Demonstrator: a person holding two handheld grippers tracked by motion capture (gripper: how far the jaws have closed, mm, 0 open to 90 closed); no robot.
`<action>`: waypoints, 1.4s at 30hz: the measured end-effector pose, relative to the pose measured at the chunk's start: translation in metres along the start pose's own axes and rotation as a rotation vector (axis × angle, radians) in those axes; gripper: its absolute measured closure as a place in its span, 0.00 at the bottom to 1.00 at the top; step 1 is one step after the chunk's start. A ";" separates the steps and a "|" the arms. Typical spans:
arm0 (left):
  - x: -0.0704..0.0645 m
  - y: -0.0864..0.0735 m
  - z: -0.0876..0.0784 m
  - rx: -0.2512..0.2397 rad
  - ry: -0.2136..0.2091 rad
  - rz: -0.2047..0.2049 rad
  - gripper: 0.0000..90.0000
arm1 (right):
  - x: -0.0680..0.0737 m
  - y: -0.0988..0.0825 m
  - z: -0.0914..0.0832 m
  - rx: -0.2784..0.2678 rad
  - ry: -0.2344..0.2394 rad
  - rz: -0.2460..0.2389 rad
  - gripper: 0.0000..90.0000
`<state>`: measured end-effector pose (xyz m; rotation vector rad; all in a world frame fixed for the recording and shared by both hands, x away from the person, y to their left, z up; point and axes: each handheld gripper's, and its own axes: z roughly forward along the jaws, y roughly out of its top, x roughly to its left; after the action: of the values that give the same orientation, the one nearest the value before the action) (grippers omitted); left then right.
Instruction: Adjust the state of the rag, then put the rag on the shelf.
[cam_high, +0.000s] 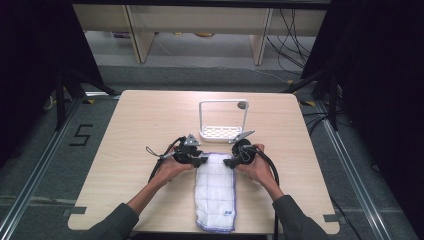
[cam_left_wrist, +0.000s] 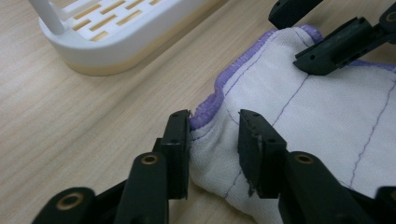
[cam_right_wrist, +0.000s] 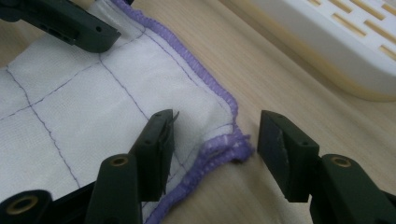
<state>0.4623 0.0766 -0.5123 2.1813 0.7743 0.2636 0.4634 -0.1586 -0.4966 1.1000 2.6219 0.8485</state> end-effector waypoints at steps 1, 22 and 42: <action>0.000 0.000 0.000 -0.001 -0.001 0.008 0.75 | -0.002 0.000 0.000 -0.012 0.007 -0.012 0.56; 0.004 0.004 -0.010 -0.053 0.016 0.031 0.89 | 0.004 0.001 -0.003 -0.059 0.060 -0.017 0.92; -0.008 0.025 -0.047 -0.142 -0.013 0.031 0.89 | 0.012 0.009 -0.046 -0.213 0.087 -0.048 0.92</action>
<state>0.4472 0.0880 -0.4619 2.0609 0.6935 0.3103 0.4434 -0.1654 -0.4534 0.9616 2.5399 1.1581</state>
